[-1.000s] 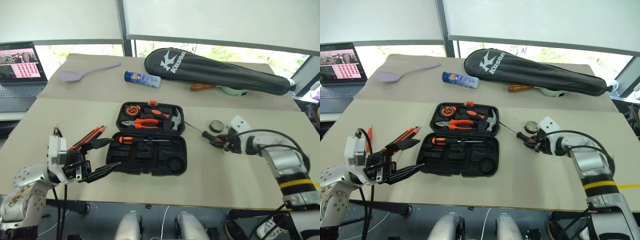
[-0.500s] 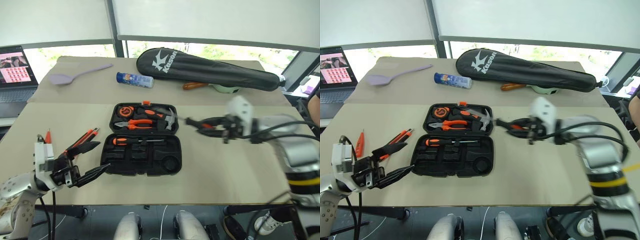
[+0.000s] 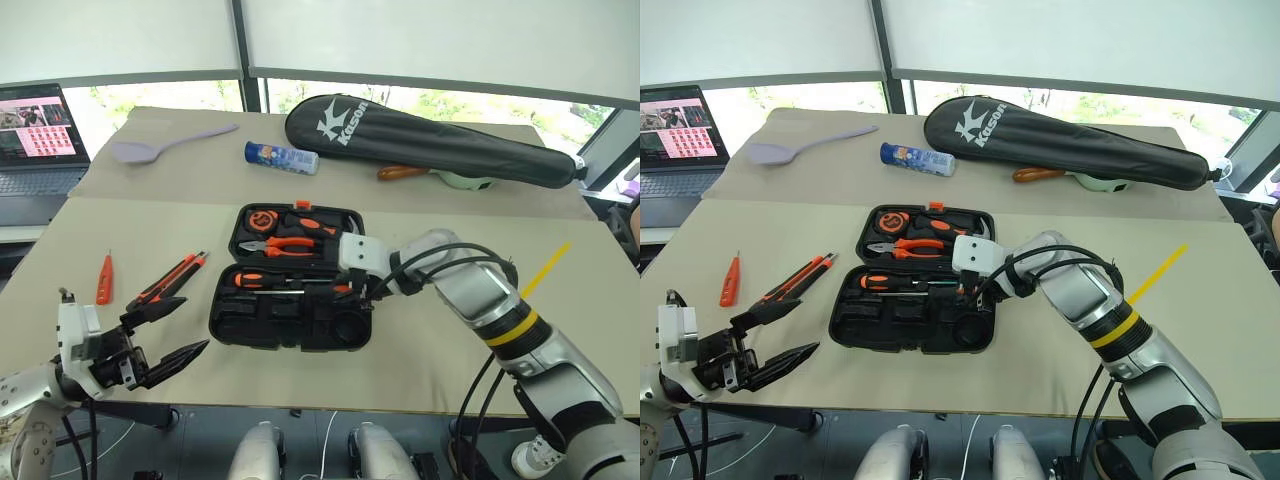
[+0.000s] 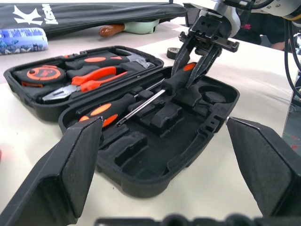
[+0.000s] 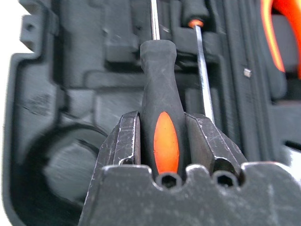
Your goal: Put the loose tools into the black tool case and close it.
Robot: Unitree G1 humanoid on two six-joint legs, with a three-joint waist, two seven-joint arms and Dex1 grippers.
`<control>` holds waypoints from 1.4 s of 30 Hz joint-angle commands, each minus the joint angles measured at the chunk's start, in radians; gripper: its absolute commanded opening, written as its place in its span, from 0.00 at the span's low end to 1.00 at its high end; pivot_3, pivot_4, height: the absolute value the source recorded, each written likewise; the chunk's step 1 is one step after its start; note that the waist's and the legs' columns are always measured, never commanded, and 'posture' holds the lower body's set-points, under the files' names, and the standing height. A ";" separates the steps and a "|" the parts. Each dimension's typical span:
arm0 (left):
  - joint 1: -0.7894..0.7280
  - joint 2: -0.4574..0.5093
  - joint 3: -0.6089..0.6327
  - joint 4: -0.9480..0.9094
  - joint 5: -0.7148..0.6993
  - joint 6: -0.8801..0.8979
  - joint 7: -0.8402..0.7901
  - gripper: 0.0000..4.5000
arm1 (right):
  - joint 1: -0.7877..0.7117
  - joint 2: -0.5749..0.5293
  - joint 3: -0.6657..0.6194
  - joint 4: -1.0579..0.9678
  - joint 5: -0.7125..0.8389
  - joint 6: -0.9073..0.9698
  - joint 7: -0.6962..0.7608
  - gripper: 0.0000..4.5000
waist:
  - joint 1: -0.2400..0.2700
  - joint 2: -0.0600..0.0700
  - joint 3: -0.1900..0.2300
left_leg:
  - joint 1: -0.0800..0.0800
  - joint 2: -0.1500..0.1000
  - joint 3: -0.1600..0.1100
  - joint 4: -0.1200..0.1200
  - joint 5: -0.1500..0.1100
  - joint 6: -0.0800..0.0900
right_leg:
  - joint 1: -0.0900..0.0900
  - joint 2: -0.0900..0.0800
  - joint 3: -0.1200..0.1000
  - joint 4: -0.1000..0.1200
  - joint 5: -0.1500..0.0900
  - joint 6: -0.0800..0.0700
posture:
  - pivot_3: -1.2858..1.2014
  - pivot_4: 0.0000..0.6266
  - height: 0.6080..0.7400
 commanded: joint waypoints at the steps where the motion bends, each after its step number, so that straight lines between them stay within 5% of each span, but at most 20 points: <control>1: 0.005 0.006 0.025 -0.037 -0.015 -0.009 0.006 1.00 | -0.014 0.000 -0.022 -0.011 -0.001 0.022 0.009 0.23 | 0.000 0.000 0.000 | 0.000 0.000 0.000 0.000 0.000 0.000 | 0.000 0.000 0.000 0.000 0.000 0.000 | 0.52 0.24 1.00; 9: -0.010 0.003 0.003 -0.044 -0.009 -0.010 0.014 1.00 | -0.009 0.013 -0.012 0.002 -0.003 0.067 0.018 0.23 | -0.001 0.000 0.000 | 0.000 0.000 0.001 0.000 0.000 0.000 | 0.000 0.000 0.000 0.000 0.000 0.000 | 0.52 0.24 1.00; 11: -0.011 0.003 0.004 -0.043 -0.008 -0.010 0.015 1.00 | -0.013 0.005 -0.013 -0.003 0.001 0.064 0.034 0.46 | -0.001 0.000 0.000 | 0.000 0.000 0.001 0.000 0.000 0.000 | 0.000 0.000 0.000 0.000 0.000 0.000 | 0.52 0.24 1.00; 17: -0.002 -0.003 0.004 -0.048 -0.004 -0.014 0.021 1.00 | -0.051 -0.001 -0.109 -0.046 0.128 0.063 0.137 0.88 | -0.001 0.000 0.000 | 0.000 0.000 0.001 0.000 0.000 0.000 | 0.000 0.000 0.000 0.000 0.000 0.000 | 0.52 0.24 1.00; 22: 0.000 -0.013 0.004 -0.051 -0.001 -0.019 0.033 1.00 | -0.034 0.027 -0.206 -0.007 0.200 -0.021 0.140 0.88 | -0.001 0.000 0.000 | 0.000 0.000 0.001 0.000 0.000 0.000 | 0.000 0.000 0.000 0.000 0.000 0.000 | 0.52 0.24 1.00; 25: -0.002 -0.020 -0.002 -0.048 0.007 -0.022 0.041 1.00 | 0.012 0.091 -0.242 0.043 0.203 -0.101 0.082 0.72 | -0.001 0.000 0.000 | 0.000 0.000 0.001 0.000 0.000 0.000 | 0.001 0.000 0.000 0.000 0.000 0.000 | 0.52 0.24 1.00; 34: -0.004 -0.020 0.003 -0.046 0.011 -0.018 0.069 1.00 | 0.085 0.208 -0.185 0.224 0.103 -0.344 0.012 0.02 | -0.003 0.000 0.000 | 0.000 0.000 0.004 0.000 0.000 0.000 | 0.000 0.000 0.000 0.000 0.000 0.000 | 0.52 0.24 1.00; 42: -0.001 -0.006 -0.005 -0.055 0.015 -0.017 0.058 1.00 | 0.075 0.243 -0.147 0.305 0.058 -0.324 0.016 0.01 | -0.003 0.000 0.000 | 0.001 0.000 0.004 0.000 0.000 0.000 | 0.001 0.000 0.000 0.000 0.000 0.000 | 0.52 0.24 1.00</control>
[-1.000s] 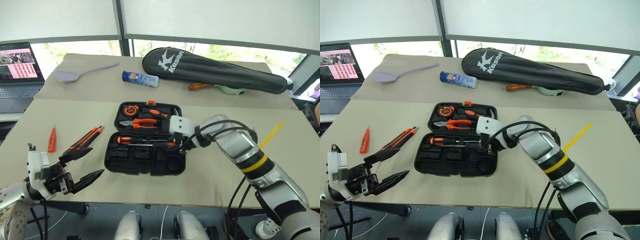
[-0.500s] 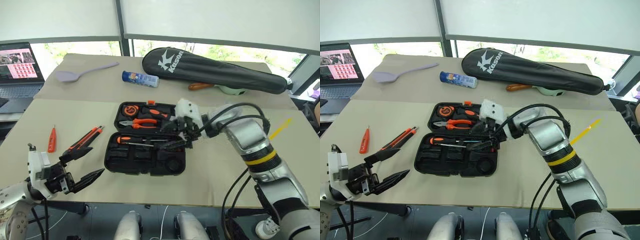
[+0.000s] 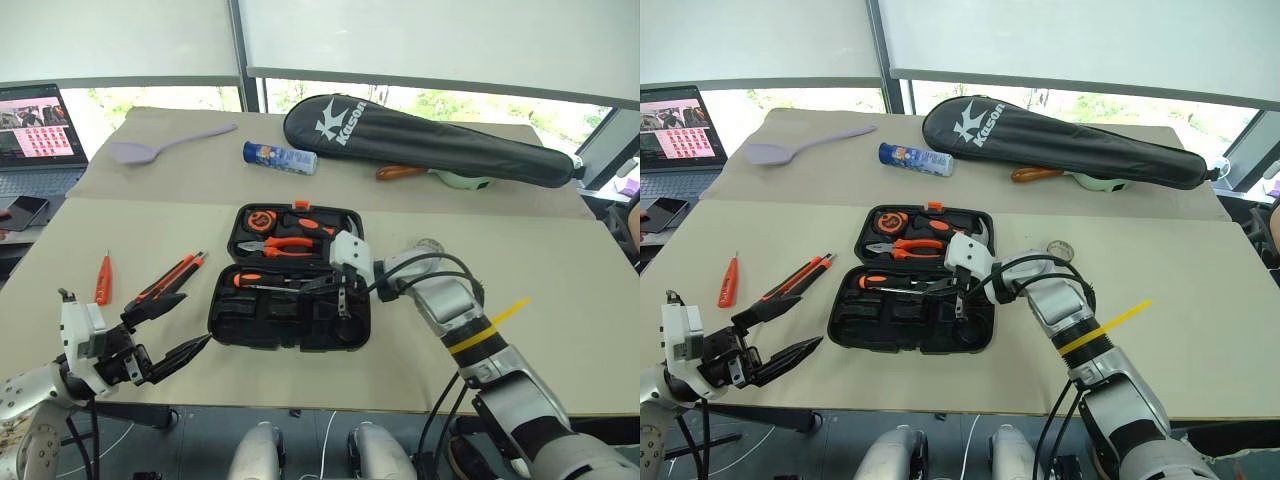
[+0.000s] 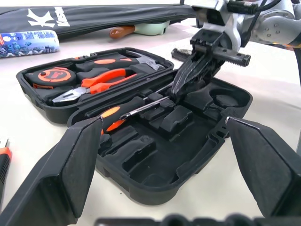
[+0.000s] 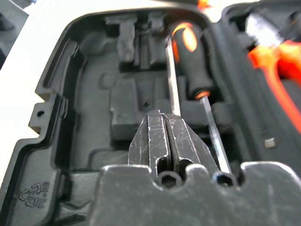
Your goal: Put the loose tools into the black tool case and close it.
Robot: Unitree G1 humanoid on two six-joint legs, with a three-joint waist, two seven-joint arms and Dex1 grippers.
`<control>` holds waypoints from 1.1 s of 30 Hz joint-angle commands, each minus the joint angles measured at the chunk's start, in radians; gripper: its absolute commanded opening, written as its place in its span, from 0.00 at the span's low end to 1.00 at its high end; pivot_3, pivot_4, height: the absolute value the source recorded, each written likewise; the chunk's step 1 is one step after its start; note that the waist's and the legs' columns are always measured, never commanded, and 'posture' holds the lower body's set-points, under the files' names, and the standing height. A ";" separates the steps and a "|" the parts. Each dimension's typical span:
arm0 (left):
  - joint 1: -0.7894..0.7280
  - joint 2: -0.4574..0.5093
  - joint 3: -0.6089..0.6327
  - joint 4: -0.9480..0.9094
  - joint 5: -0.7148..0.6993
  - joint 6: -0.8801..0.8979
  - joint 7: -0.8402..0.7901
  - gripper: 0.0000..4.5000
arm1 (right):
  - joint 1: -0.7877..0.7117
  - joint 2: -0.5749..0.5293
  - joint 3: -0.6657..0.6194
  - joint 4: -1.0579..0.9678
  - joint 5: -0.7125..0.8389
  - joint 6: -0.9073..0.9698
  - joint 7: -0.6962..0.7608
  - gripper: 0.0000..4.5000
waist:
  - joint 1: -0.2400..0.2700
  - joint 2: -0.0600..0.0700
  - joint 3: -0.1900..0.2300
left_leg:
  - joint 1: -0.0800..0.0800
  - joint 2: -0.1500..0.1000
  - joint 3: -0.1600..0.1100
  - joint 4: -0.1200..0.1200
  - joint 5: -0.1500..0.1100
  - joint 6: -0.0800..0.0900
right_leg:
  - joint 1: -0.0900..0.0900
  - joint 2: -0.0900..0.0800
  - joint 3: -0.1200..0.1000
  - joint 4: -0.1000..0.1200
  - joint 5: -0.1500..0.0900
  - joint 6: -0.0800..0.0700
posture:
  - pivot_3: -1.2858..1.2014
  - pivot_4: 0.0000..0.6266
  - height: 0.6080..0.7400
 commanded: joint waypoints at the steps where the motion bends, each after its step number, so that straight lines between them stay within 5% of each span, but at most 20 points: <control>1: -0.002 0.014 0.011 -0.033 0.001 -0.015 -0.002 1.00 | -0.019 0.005 0.020 0.019 -0.028 0.009 0.006 0.01 | 0.000 0.000 0.000 | 0.000 0.000 0.000 0.000 0.000 0.000 | 0.000 0.000 0.000 0.000 0.000 0.000 | 0.52 0.24 1.00; 14: 0.033 -0.023 0.015 -0.073 0.014 -0.023 0.043 1.00 | -0.049 0.035 0.023 0.068 -0.005 0.154 0.025 0.01 | -0.011 0.000 0.000 | 0.009 0.001 -0.001 -0.001 0.000 0.000 | 0.006 0.001 0.000 0.000 0.000 -0.002 | 0.52 0.24 1.00; 21: 0.136 -0.082 0.139 -0.059 0.018 -0.039 0.138 1.00 | 0.039 0.004 -0.188 -0.181 0.209 0.066 0.085 0.01 | -0.011 0.000 0.000 | 0.004 0.001 -0.003 -0.002 0.000 0.000 | 0.002 -0.001 0.000 -0.001 0.000 -0.001 | 0.52 0.24 1.00; 28: 0.285 -0.198 0.290 0.010 0.127 -0.111 0.310 1.00 | 0.303 -0.067 -0.398 -0.410 0.322 -0.084 0.031 0.53 | -0.004 -0.003 -0.001 | 0.005 0.001 -0.005 -0.005 -0.001 -0.001 | 0.004 -0.002 0.000 -0.004 0.000 -0.001 | 0.52 0.24 1.00; 33: 0.359 -0.288 0.413 0.105 0.050 -0.093 0.405 1.00 | 0.510 -0.115 -0.529 -0.437 0.336 -0.297 0.069 0.88 | -0.002 -0.005 0.000 | 0.006 0.001 -0.003 -0.005 -0.001 -0.001 | 0.005 -0.002 0.001 -0.005 -0.001 -0.001 | 0.52 0.24 1.00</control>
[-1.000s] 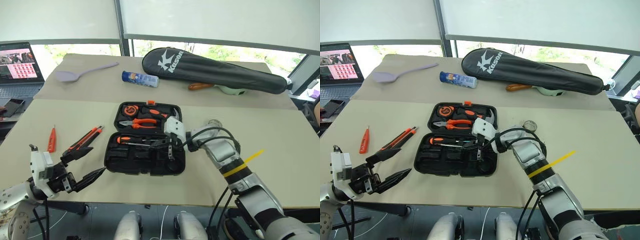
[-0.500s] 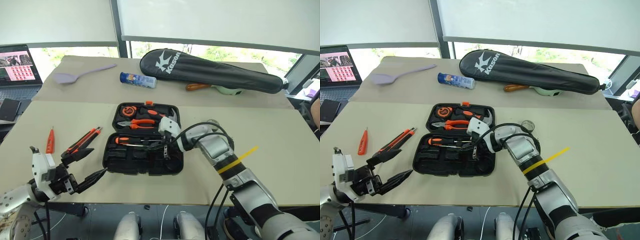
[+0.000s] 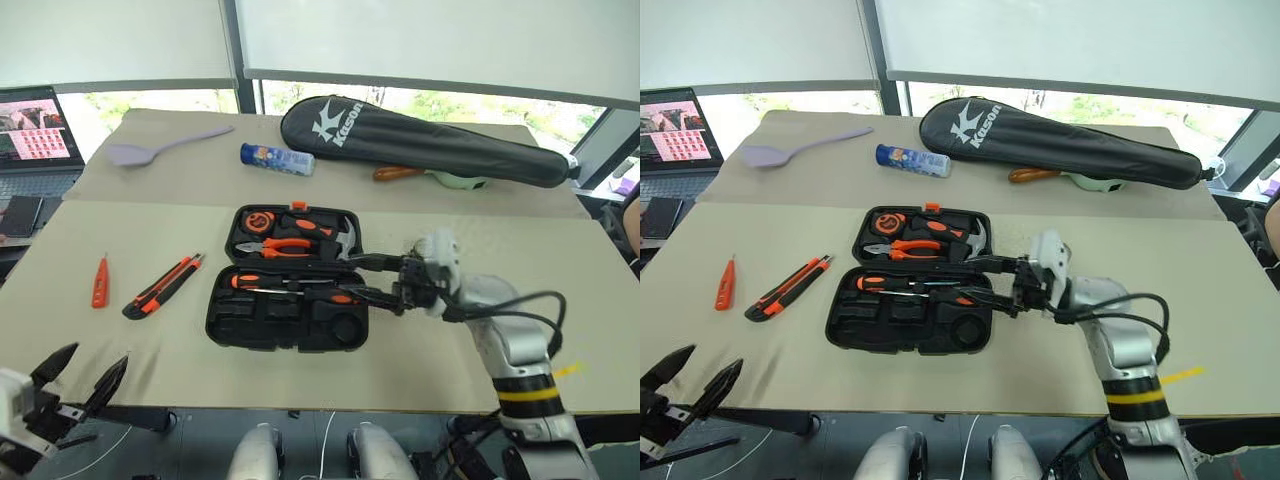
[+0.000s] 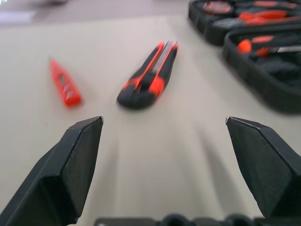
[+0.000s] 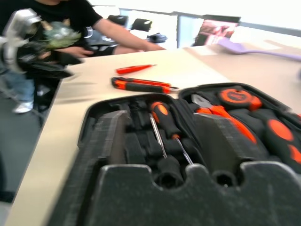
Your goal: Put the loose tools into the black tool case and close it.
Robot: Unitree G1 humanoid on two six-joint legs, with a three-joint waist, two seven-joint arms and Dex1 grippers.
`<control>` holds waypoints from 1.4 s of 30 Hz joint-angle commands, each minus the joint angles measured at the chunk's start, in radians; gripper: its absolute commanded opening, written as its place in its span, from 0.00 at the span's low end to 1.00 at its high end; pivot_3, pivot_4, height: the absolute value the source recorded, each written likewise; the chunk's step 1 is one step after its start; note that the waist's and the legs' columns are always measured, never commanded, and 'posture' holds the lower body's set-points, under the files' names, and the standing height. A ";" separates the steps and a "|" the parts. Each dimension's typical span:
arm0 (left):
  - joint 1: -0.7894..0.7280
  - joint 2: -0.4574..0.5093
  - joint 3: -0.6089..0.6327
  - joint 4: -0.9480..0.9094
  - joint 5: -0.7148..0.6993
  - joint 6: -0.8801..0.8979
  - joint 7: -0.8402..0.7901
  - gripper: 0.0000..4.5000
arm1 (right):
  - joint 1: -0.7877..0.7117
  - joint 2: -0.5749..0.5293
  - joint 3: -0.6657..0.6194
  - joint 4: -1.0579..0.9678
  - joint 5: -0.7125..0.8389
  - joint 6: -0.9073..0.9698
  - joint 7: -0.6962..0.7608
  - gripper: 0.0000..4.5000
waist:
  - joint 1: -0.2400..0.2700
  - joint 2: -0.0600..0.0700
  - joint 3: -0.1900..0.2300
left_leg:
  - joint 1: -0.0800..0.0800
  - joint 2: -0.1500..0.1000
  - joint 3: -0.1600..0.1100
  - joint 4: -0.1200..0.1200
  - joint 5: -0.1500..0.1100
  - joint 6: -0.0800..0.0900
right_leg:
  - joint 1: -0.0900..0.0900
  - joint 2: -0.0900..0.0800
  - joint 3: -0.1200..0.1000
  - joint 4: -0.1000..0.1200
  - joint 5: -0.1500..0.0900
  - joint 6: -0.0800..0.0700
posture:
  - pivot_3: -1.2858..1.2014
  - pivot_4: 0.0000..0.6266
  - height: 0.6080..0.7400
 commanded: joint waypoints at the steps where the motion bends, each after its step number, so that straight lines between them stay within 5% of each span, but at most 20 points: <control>1: 0.046 -0.037 0.102 0.044 -0.074 0.016 0.068 1.00 | 0.102 -0.033 -0.122 -0.039 0.059 -0.125 0.010 0.99 | 0.001 -0.002 0.000 | 0.001 0.000 0.000 0.000 0.000 0.000 | 0.000 0.000 0.000 0.000 -0.001 0.000 | 0.52 0.24 1.00; 9: -0.090 0.127 0.094 -0.050 -0.136 0.334 0.330 1.00 | 0.177 -0.056 -0.112 -0.119 0.098 -0.133 -0.007 0.99 | 0.009 -0.005 0.002 | 0.004 0.000 0.000 0.000 0.000 0.000 | 0.000 0.001 -0.002 0.002 -0.002 -0.001 | 0.52 0.24 1.00; 17: -0.491 0.442 -0.071 0.081 -0.163 0.826 0.570 1.00 | 0.039 -0.072 -0.016 -0.261 0.186 0.102 -0.150 0.99 | 0.001 -0.004 0.002 | 0.004 0.000 -0.002 0.000 0.001 -0.002 | 0.001 0.001 0.000 0.005 -0.001 -0.001 | 0.52 0.24 1.00; 22: -0.795 0.471 -0.232 0.331 -0.068 0.893 0.609 1.00 | -0.032 -0.083 0.031 -0.189 0.153 0.090 -0.117 0.99 | 0.004 -0.005 0.003 | 0.002 -0.002 -0.003 -0.001 0.001 -0.002 | -0.001 0.002 0.000 0.005 -0.001 -0.001 | 0.52 0.24 1.00; 28: -0.954 0.467 -0.374 0.535 0.044 0.854 0.526 1.00 | -0.044 -0.091 0.051 -0.167 0.153 0.077 -0.081 0.99 | 0.007 -0.005 0.003 | 0.000 -0.002 -0.002 -0.001 0.001 -0.003 | -0.002 0.002 -0.001 0.004 -0.001 -0.001 | 0.52 0.24 1.00; 40: -0.940 0.423 -0.349 0.553 0.113 0.740 0.429 0.12 | 0.037 -0.132 0.025 -0.219 0.150 0.050 -0.076 1.00 | 0.018 -0.004 0.003 | 0.001 -0.002 -0.001 -0.001 0.001 -0.003 | 0.000 0.000 -0.001 0.005 -0.001 -0.001 | 0.52 0.24 1.00; 42: -0.932 0.405 -0.293 0.518 0.075 0.615 0.338 0.10 | 0.056 -0.147 0.011 -0.224 0.149 0.041 -0.073 1.00 | 0.019 -0.004 0.003 | 0.001 -0.002 -0.001 -0.001 0.001 -0.003 | -0.001 0.000 -0.001 0.005 -0.001 -0.001 | 0.52 0.24 1.00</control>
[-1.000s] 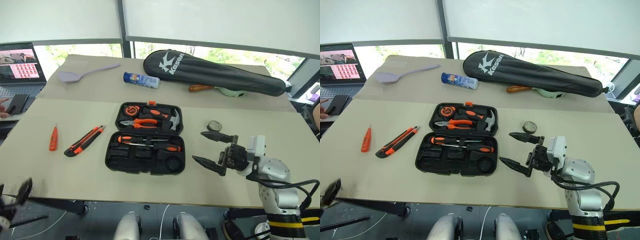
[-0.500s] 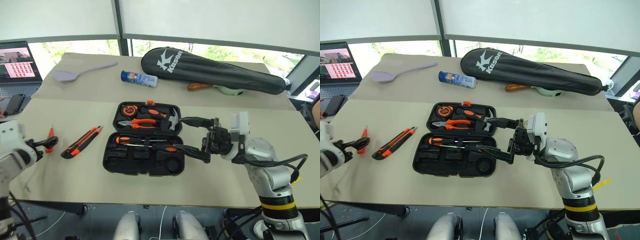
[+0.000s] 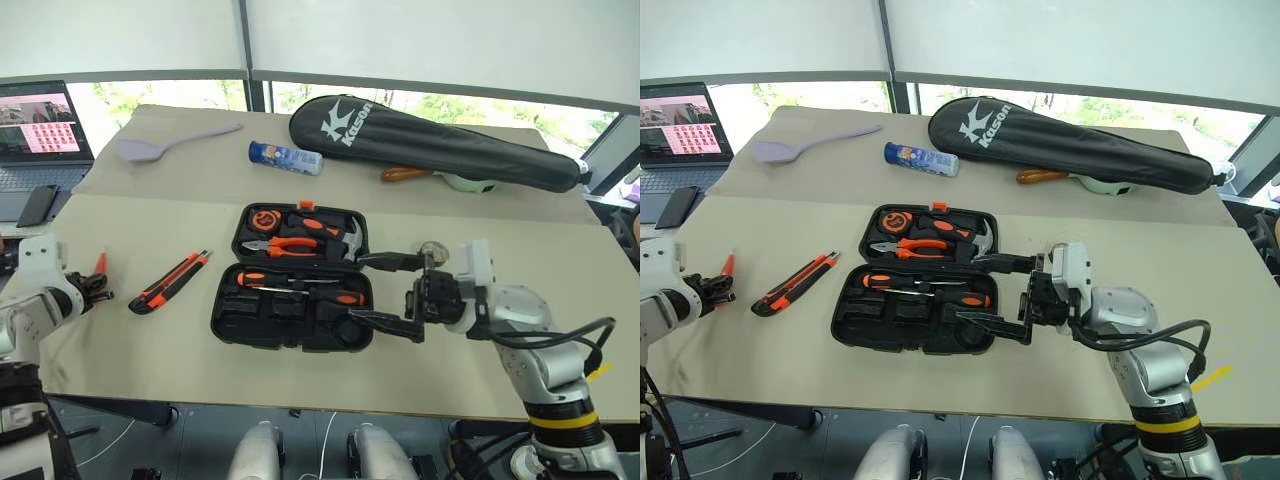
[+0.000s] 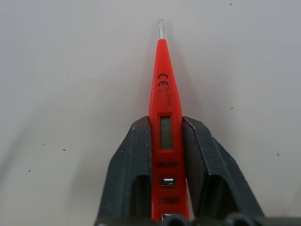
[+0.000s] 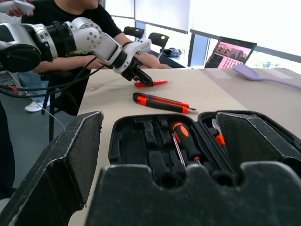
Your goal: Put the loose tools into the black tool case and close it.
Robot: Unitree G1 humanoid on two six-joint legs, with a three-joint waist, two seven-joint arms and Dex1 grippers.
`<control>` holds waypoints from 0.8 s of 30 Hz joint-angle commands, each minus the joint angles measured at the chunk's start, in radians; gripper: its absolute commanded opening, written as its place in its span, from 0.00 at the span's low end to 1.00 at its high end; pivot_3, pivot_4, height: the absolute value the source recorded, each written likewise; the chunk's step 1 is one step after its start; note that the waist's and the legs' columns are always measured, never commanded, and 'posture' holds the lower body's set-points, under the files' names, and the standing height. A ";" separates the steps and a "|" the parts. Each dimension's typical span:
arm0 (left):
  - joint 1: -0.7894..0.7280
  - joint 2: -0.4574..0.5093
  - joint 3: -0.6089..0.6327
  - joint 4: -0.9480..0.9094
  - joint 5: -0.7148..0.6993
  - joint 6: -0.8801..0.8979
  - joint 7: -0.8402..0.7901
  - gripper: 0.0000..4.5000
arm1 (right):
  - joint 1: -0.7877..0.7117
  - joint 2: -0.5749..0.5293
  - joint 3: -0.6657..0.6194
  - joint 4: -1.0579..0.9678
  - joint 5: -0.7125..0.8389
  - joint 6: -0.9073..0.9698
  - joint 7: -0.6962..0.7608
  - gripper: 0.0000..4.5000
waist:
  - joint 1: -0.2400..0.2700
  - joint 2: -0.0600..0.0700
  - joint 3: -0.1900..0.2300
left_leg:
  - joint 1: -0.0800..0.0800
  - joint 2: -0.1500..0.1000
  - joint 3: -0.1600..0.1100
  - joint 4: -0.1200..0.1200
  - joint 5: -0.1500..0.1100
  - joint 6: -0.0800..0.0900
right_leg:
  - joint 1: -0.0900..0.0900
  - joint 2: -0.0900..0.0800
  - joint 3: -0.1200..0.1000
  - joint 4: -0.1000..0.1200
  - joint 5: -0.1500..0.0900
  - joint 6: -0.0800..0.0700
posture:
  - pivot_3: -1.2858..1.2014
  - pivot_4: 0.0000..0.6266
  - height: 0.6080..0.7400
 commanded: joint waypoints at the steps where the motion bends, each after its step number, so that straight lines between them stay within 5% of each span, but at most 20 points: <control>1: 0.019 -0.031 0.083 -0.080 -0.065 -0.199 -0.174 0.10 | 0.028 -0.033 -0.058 -0.048 0.003 -0.040 0.002 1.00 | 0.003 -0.001 0.000 | 0.000 0.000 0.000 0.000 0.000 0.000 | 0.000 0.000 0.000 0.000 0.000 0.000 | 0.52 0.24 1.00; 4: 0.033 -0.024 0.086 -0.202 -0.143 -0.316 -0.422 0.10 | 0.065 -0.065 -0.097 -0.058 0.011 -0.043 0.001 1.00 | 0.005 -0.006 0.001 | -0.004 0.001 0.000 0.001 0.000 0.000 | -0.001 0.000 -0.002 0.000 0.000 0.000 | 0.52 0.24 1.00; 10: 0.088 0.092 -0.253 -0.449 -0.035 -0.528 -0.877 0.10 | 0.160 -0.147 -0.176 -0.055 0.009 -0.038 0.019 1.00 | 0.008 0.002 0.000 | -0.006 0.000 0.002 0.001 0.000 0.000 | 0.000 -0.002 -0.003 -0.005 0.000 -0.001 | 0.52 0.24 1.00; 17: -0.070 0.067 -0.586 -0.361 0.271 -0.732 -0.968 0.10 | 0.202 -0.191 -0.154 -0.098 0.022 0.019 0.008 1.00 | 0.001 0.004 0.001 | -0.005 0.001 0.003 0.001 0.000 0.001 | -0.001 0.006 0.000 -0.002 0.000 -0.001 | 0.52 0.24 1.00; 24: -0.187 0.032 -0.684 -0.227 0.392 -0.823 -0.996 0.10 | 0.236 -0.215 -0.141 -0.154 0.047 0.078 0.004 1.00 | 0.002 0.004 0.001 | -0.007 0.000 0.002 0.002 0.000 0.001 | -0.001 0.005 0.001 -0.003 0.000 0.001 | 0.52 0.24 1.00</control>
